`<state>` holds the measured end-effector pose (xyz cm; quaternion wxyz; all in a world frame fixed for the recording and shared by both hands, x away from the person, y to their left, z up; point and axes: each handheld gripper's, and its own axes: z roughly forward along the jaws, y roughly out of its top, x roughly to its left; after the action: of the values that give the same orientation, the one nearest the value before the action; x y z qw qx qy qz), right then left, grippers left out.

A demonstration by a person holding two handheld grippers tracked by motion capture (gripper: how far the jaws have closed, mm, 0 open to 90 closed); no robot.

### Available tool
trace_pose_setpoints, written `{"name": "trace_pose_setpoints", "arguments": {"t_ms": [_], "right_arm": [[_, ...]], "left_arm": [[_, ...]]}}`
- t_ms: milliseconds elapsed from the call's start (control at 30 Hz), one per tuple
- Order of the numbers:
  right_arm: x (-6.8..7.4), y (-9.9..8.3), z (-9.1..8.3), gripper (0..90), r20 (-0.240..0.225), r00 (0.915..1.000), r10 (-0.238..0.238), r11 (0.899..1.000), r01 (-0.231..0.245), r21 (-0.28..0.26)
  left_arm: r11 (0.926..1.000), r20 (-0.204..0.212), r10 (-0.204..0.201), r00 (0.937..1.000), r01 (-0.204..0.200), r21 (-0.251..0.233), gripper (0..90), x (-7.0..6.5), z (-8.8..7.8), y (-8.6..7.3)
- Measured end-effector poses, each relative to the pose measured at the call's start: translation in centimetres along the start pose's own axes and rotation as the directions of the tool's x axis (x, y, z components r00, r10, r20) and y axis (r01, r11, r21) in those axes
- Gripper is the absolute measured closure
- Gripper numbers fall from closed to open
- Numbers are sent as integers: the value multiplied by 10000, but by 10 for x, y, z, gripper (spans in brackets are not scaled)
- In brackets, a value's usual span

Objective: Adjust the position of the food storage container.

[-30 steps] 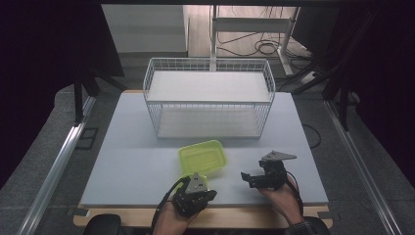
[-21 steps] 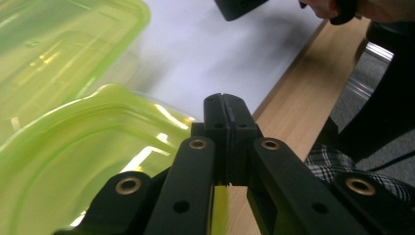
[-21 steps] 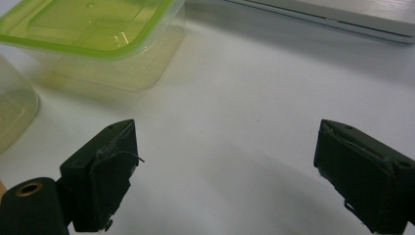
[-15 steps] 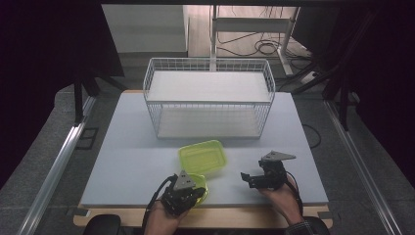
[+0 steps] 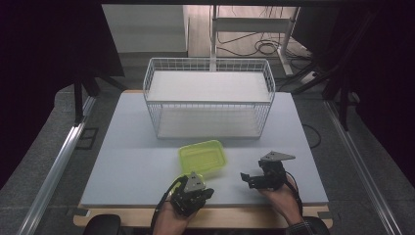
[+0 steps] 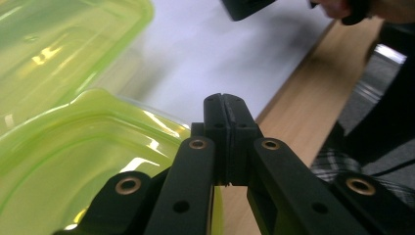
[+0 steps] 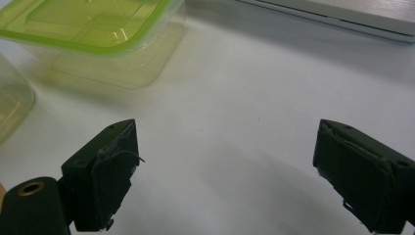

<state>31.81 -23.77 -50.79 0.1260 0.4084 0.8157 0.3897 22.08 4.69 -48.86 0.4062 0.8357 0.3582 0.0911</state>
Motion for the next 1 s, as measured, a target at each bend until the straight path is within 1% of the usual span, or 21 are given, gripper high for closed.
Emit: {"name": "trace_pose_setpoints", "arguments": {"t_ms": [33,167,233,267,300,433,500,567,600,700,733,767,800,833,867,1000], "right_arm": [[0,0,0,101,-1,10000,3,10000,-3,21],[0,0,0,102,13,10000,-9,10000,9,11],[0,0,0,103,26,10000,5,10000,-5,-29],[0,0,0,103,26,10000,5,10000,-5,-29],[0,0,0,103,10,10000,2,10000,-2,-5],[1,0,0,104,32,10000,1,10000,-1,31],[1,0,0,104,29,10000,-10,10000,10,27],[1,0,0,104,28,10000,8,10000,-8,35],[1,0,0,105,26,10000,-1,10000,1,22],[1,0,0,106,37,10000,-7,10000,7,31],[1,0,0,106,40,10000,-10,10000,10,37],[1,0,0,106,40,10000,-10,10000,10,37],[1,0,1,106,40,10000,-12,10000,11,55],[1,0,1,106,40,10000,-12,10000,11,55],[1,0,1,106,33,10000,-16,10000,16,57],[1,0,1,107,17,10000,-37,10000,37,72]], "left_arm": [[9998,52,-192,9998,192,27,900,4,-1,-2],[9993,-80,-338,9994,340,167,900,8,-4,-6],[9983,-204,-550,9983,554,203,900,13,-9,-13],[9983,-204,-550,9983,554,203,900,13,-9,-13],[9978,-336,-624,9975,631,207,900,17,-13,-17],[9969,-493,-725,9962,738,263,900,22,-19,-21],[9967,-588,-737,9955,756,302,895,25,-27,-26],[9964,-616,-762,9952,783,322,895,25,-29,-27],[9958,-625,-813,9947,837,361,894,27,-34,-31],[9952,-705,-863,9938,893,403,894,29,-38,-34],[9944,-840,-931,9921,969,416,894,32,-41,-37],[9944,-840,-931,9921,969,416,893,32,-41,-37],[9931,-882,-1078,9903,1114,373,892,38,-43,-39],[9931,-882,-1078,9903,1114,373,891,38,-43,-39],[9923,-943,-1154,9888,1191,353,888,43,-46,-41],[9916,-1009,-1181,9879,1227,400,879,53,-50,-43]]}}
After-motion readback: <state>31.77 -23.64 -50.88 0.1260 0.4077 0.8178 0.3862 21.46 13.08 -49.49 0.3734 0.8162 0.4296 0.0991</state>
